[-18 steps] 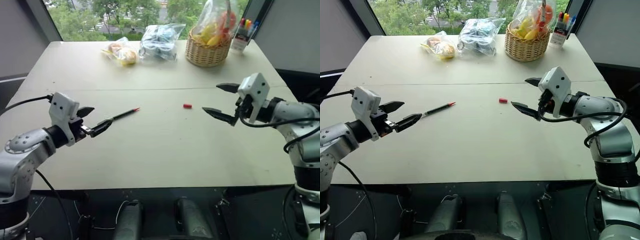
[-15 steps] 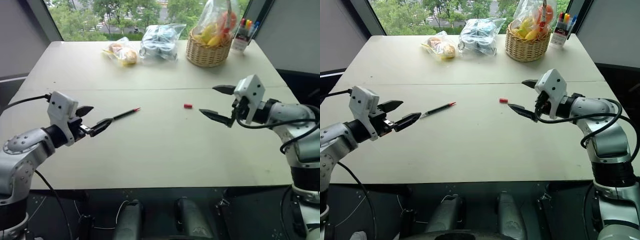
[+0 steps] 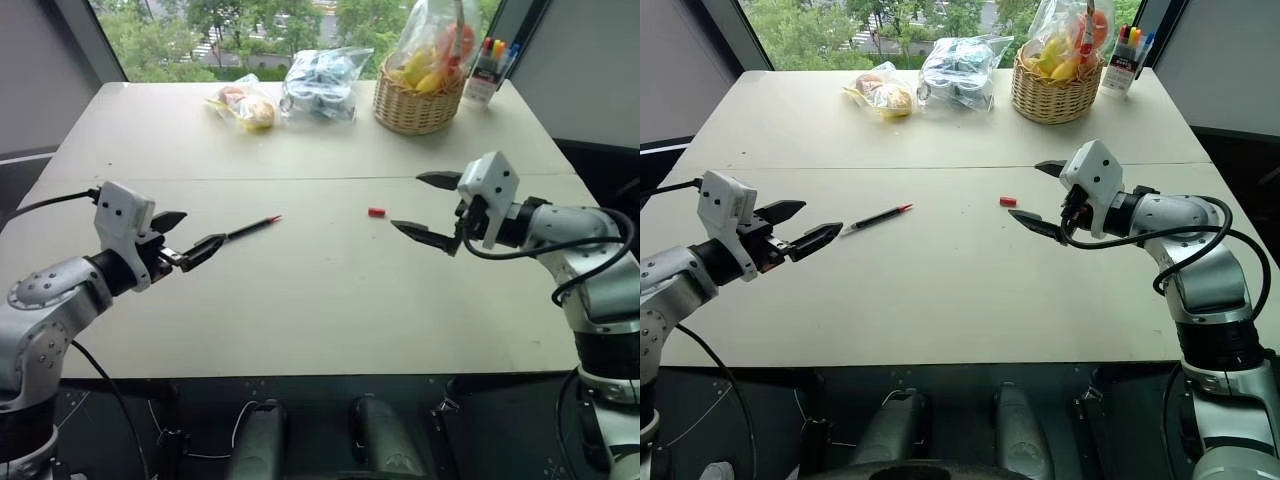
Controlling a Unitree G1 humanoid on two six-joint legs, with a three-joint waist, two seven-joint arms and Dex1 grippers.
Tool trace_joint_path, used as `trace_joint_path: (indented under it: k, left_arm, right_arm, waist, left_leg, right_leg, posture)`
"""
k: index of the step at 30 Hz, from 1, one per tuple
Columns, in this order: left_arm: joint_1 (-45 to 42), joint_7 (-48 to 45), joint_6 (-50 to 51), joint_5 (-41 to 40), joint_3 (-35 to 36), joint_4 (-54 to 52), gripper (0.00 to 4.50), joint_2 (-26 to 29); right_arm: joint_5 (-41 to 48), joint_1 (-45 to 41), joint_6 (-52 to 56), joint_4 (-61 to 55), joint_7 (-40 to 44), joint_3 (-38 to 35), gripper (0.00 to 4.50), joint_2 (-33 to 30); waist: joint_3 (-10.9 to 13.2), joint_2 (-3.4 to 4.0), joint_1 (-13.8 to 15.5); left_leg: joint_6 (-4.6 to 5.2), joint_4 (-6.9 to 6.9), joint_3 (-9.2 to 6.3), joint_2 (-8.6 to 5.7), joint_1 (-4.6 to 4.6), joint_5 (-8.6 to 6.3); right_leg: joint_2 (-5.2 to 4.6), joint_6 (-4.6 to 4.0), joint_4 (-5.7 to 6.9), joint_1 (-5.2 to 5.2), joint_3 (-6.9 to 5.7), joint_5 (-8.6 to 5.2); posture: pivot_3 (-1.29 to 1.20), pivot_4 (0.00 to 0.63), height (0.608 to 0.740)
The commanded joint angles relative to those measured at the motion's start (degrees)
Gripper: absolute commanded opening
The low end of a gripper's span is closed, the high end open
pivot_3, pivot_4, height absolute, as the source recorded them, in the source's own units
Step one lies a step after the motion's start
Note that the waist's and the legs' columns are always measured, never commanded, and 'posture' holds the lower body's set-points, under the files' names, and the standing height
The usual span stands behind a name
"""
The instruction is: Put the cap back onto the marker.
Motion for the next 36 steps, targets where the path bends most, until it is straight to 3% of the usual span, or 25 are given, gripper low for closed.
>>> trace_joint_path:
  k: [1,6,12,28,36]
  left_arm:
    - [-1.21,0.23,-2.0,0.73,0.11,-0.21,4.45,-0.13]
    - [-1.02,-0.92,-5.02,3.29,-2.24,2.5,4.45,-0.74]
    - [-3.28,-8.63,-14.4,10.48,-9.62,11.52,4.45,1.37]
    - [-35.04,-23.72,-40.74,28.94,-24.17,68.88,4.45,-7.78]
    - [-41.91,-27.43,-45.99,33.99,-25.61,82.9,4.45,-10.14]
  right_arm:
    - [0.33,-0.52,-0.96,-1.33,-0.3,-1.0,4.5,-0.07]
    - [0.34,0.62,-0.53,-2.54,-1.06,-0.93,4.5,0.27]
    - [0.79,3.34,0.83,-6.5,-3.89,-1.84,4.5,0.81]
    - [0.73,11.8,4.45,-16.66,-12.03,-4.42,4.5,2.1]
    - [0.69,13.51,5.46,-18.6,-13.81,-5.55,4.5,1.64]
  waist:
    - [0.0,0.0,0.0]
    - [0.0,0.0,0.01]
    - [0.0,0.0,0.11]
    - [-0.03,-0.03,0.09]
    - [-0.03,-0.03,-0.02]
  left_leg:
    - [0.0,0.0,0.0,0.0,0.0,0.0]
    - [0.0,0.0,0.01,0.0,0.0,0.0]
    - [0.0,0.01,0.01,-0.01,0.0,0.0]
    - [0.02,0.13,-0.02,-0.06,-0.03,0.0]
    - [0.03,0.16,-0.04,-0.06,-0.04,-0.01]
  right_leg:
    - [0.0,0.0,0.0,0.0,0.0,0.0]
    - [0.0,0.0,0.0,0.0,0.0,0.0]
    - [0.01,0.0,0.0,0.0,-0.01,0.0]
    - [0.02,0.02,0.1,0.03,-0.07,0.01]
    - [0.03,0.02,0.13,0.03,-0.07,0.01]
  posture:
    - [0.0,0.15,0.74]
    - [0.0,0.15,0.74]
    - [0.0,0.15,0.74]
    - [0.0,0.15,0.74]
    - [0.0,0.15,0.74]
